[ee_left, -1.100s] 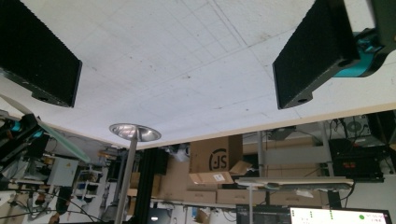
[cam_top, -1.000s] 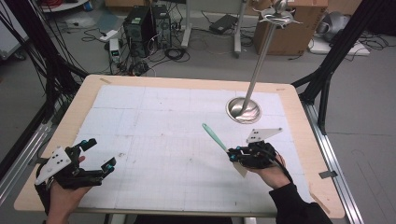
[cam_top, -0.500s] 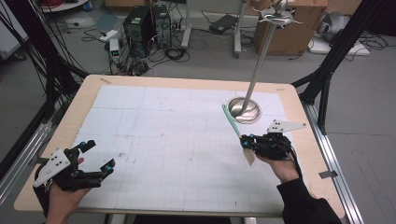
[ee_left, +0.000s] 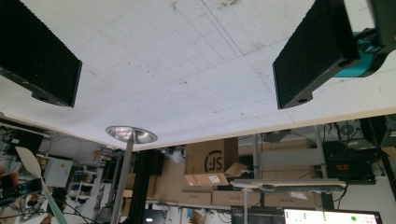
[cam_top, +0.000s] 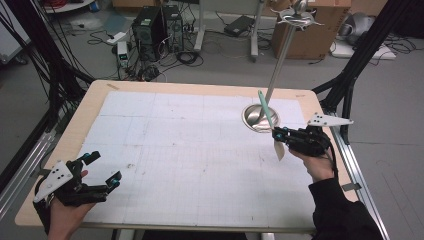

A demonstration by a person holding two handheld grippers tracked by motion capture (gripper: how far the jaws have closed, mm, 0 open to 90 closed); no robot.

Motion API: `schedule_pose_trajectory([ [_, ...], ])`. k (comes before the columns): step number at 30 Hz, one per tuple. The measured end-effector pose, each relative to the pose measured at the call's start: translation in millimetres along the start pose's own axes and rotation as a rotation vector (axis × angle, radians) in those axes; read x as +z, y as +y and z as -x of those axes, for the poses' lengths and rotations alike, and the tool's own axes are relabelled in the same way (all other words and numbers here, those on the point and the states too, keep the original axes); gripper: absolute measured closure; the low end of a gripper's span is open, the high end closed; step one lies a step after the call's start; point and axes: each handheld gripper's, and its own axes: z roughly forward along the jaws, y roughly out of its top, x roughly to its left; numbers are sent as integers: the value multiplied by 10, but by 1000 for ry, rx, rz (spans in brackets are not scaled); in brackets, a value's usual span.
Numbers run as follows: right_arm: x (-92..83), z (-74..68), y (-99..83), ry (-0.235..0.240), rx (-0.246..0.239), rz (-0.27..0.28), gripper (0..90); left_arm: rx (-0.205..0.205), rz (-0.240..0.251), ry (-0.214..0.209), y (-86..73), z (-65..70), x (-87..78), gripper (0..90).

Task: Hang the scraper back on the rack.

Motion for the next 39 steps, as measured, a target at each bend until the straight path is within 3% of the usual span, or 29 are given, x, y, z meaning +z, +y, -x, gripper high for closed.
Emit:
schedule_pose_trajectory([
  [15,-290,306,358,-49,-19,109,807,3,-12,4,-15,-8,-5,17],
  [27,-458,558,539,-70,1,171,807,2,-14,16,-19,-8,-43,17],
  [39,-515,779,679,-77,2,158,807,3,-24,24,-27,-18,-67,17],
])
